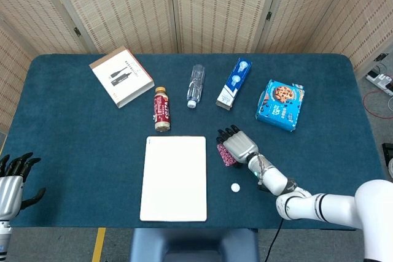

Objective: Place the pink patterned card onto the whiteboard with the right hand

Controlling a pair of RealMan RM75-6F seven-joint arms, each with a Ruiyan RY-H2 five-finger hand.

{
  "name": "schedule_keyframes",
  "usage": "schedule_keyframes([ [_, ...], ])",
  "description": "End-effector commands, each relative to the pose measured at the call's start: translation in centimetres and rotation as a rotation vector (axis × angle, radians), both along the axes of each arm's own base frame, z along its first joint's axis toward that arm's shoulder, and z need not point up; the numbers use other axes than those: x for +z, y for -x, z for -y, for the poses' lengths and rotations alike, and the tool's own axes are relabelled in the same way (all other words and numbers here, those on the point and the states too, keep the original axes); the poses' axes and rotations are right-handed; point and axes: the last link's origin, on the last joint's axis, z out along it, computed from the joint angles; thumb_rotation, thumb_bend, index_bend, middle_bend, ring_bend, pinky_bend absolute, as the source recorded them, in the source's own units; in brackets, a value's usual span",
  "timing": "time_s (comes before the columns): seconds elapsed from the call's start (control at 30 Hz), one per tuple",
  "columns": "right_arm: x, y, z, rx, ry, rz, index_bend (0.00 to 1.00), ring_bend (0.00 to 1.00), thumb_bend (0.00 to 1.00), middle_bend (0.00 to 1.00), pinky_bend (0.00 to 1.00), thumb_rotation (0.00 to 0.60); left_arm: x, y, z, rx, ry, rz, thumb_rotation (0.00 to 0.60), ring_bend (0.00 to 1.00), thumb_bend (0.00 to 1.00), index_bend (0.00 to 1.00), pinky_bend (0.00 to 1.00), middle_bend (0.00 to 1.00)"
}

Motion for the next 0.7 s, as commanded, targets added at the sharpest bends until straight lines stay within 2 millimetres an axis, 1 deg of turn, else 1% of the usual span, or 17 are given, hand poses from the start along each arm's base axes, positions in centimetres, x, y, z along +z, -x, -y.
schedule_keyframes([
  [0.03,0.1,0.0,0.0,-0.004,0.001,-0.003,0.24,0.0,0.28,0.07,0.0,0.544,0.0,0.1,0.1,0.003,0.002,0.0,0.6,0.19,0.29,0.23,0.0,0.18],
  [0.27,0.2,0.3,0.0,-0.02,0.003,-0.011,0.24,0.0,0.28,0.07,0.0,0.546,-0.1,0.2,0.1,0.004,0.004,0.001,0.6,0.19,0.29,0.23,0.0,0.18],
  [0.53,0.8,0.0,0.0,-0.017,0.026,0.012,0.24,0.0,0.28,0.07,0.0,0.544,0.0,0.3,0.3,0.008,0.004,0.001,0.6,0.19,0.29,0.22,0.0,0.18],
  [0.63,1.2,-0.6,-0.1,0.009,0.039,0.034,0.24,0.0,0.28,0.07,0.0,0.546,0.0,0.3,0.3,0.009,0.004,-0.001,0.6,0.19,0.29,0.22,0.0,0.18],
  [0.7,1.2,-1.6,-0.4,0.043,0.037,0.053,0.24,0.0,0.28,0.07,0.0,0.545,0.0,0.3,0.3,0.008,0.004,-0.001,0.6,0.19,0.29,0.22,0.0,0.18],
])
